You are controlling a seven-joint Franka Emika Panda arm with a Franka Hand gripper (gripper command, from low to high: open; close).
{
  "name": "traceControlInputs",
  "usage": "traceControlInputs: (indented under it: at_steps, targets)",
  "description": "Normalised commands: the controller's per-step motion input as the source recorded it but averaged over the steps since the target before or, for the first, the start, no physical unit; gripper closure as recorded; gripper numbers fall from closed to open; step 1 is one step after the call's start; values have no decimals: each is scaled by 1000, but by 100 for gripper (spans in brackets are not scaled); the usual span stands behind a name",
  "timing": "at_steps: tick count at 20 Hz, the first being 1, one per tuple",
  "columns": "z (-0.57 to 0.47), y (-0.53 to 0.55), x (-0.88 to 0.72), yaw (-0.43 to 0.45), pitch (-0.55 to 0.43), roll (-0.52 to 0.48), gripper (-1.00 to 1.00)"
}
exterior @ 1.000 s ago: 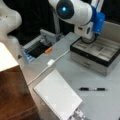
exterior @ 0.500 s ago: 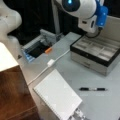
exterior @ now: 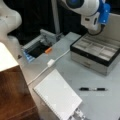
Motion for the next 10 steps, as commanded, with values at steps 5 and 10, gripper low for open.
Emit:
traceControlInputs:
  at_steps: [5,10]
  targets:
    - [-54,455,-132,-117,41,-78,-100]
    - [84,279,119,-156,66,-24,-100]
